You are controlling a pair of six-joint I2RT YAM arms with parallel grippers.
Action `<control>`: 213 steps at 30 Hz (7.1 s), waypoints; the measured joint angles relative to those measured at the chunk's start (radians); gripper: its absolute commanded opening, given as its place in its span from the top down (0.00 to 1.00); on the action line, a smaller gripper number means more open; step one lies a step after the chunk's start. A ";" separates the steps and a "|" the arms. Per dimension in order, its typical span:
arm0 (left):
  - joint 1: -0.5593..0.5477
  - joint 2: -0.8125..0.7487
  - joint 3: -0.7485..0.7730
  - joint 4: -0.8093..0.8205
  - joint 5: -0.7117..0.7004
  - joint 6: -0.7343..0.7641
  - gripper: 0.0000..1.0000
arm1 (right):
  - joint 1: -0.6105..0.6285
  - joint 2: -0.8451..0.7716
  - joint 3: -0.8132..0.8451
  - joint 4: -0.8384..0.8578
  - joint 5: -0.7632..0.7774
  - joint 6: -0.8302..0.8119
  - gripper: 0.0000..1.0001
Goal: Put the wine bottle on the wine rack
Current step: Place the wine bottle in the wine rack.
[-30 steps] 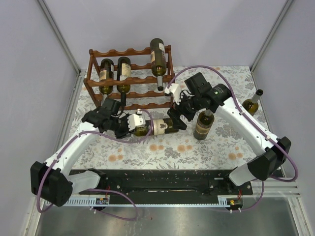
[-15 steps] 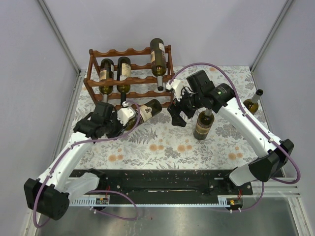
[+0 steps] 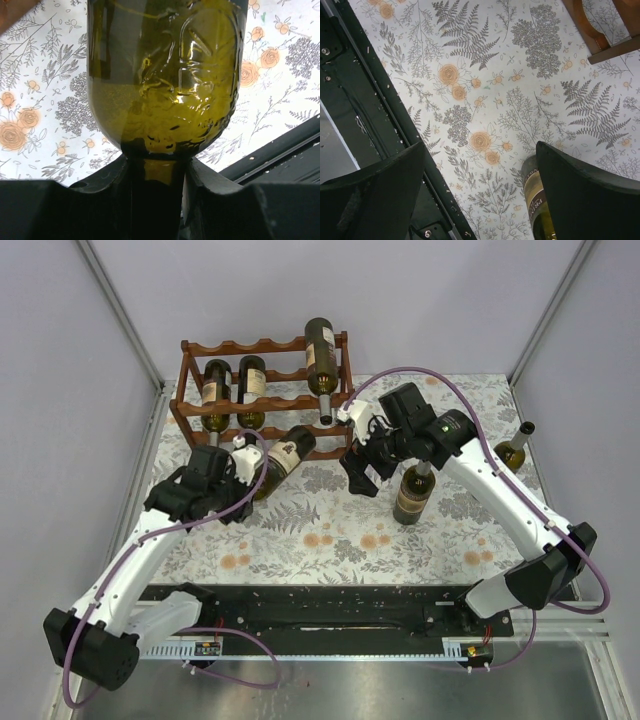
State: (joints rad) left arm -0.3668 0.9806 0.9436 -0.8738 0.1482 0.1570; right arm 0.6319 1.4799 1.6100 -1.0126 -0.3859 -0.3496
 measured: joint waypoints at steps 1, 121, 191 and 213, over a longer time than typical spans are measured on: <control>-0.003 0.010 0.005 0.002 -0.002 -0.017 1.00 | -0.001 0.000 0.000 0.002 0.005 0.001 0.01; -0.013 0.231 -0.151 0.624 -0.034 -0.582 1.00 | -0.161 0.260 -0.201 0.882 -0.257 0.014 0.06; -0.114 0.508 0.084 0.678 -0.429 -0.478 0.94 | -0.146 0.232 -0.235 0.889 -0.254 0.021 0.06; -0.111 0.551 0.106 0.719 -0.463 -0.396 0.84 | -0.146 0.230 -0.235 0.886 -0.254 0.017 0.05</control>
State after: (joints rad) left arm -0.4778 1.5318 1.0492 -0.1543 -0.3153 -0.2386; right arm 0.4858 1.7103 1.3750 -0.1268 -0.6395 -0.3325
